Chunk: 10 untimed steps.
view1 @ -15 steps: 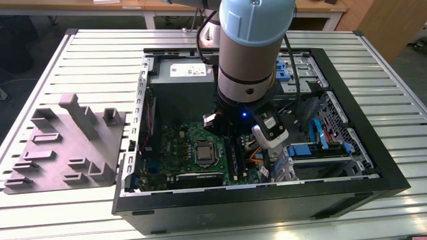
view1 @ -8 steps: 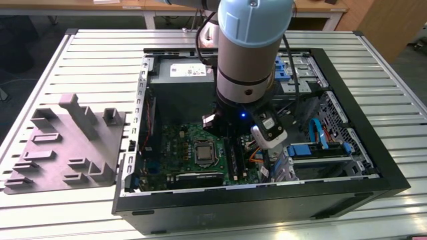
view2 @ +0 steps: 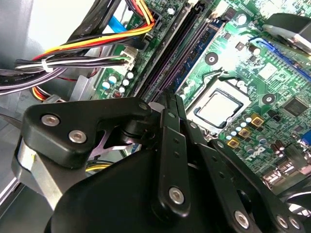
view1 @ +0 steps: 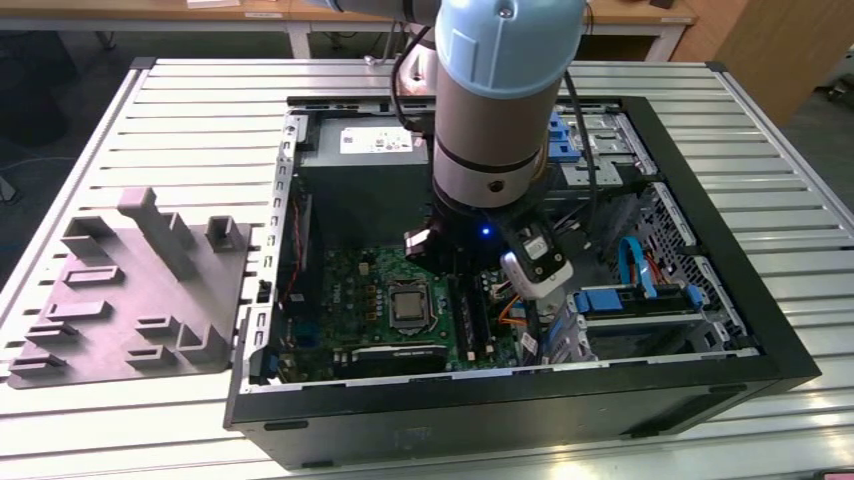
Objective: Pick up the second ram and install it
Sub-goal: 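Insert the second ram into the second slot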
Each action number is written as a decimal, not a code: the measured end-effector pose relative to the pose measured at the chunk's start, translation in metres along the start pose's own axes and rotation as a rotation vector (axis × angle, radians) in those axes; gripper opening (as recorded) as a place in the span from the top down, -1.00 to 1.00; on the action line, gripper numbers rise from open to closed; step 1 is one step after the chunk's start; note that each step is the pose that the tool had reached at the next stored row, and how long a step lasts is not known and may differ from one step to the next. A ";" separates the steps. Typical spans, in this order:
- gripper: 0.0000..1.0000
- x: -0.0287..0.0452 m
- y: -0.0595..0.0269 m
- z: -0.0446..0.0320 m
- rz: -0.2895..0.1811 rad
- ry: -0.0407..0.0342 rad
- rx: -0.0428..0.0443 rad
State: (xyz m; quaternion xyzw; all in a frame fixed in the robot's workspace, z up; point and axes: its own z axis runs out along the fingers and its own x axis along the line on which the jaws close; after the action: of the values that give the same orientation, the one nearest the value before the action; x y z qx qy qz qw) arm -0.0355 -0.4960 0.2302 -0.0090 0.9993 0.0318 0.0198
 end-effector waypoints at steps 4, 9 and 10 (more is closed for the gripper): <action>0.77 0.0001 -0.0001 0.0014 0.000 0.0001 0.0002; 0.77 0.0001 -0.0001 0.0017 0.000 0.0000 -0.0001; 0.77 0.0001 -0.0001 0.0017 0.000 0.0000 -0.0001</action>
State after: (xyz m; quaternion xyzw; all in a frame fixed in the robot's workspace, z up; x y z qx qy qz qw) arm -0.0355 -0.4960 0.2286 -0.0090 0.9993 0.0319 0.0198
